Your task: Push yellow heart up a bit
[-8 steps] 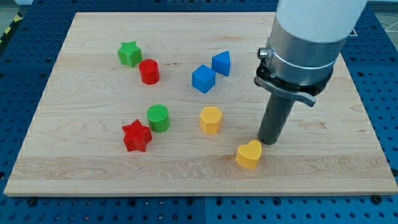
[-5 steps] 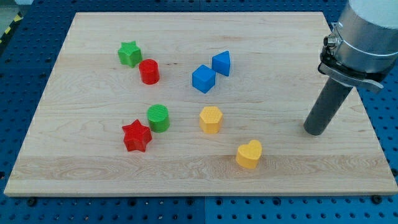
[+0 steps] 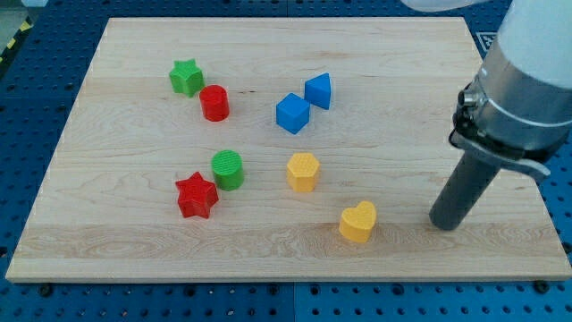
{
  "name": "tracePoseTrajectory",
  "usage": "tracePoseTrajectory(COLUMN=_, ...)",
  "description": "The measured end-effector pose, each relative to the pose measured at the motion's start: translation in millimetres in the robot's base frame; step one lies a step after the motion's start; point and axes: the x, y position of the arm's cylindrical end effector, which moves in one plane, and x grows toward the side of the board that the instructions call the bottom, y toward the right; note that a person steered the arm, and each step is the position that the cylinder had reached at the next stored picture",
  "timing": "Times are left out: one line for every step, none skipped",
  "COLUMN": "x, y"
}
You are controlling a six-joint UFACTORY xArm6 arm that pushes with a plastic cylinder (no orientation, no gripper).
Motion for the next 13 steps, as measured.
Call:
tracePoseTrajectory(x=25, y=-3)
tracePoseTrajectory(x=34, y=-20)
tracePoseTrajectory(x=37, y=-45)
tracePoseTrajectory(x=37, y=-62)
tracePoseTrajectory(x=30, y=-70)
tracePoseTrajectory(x=25, y=-71)
tracePoseTrajectory(x=18, y=-77)
tracePoseTrajectory(x=17, y=-81)
tracePoseTrajectory(x=16, y=-81)
tracePoseTrajectory(x=14, y=-81)
tracePoseTrajectory(x=11, y=-81)
tracePoseTrajectory(x=7, y=-81)
tracePoseTrajectory(x=6, y=-81)
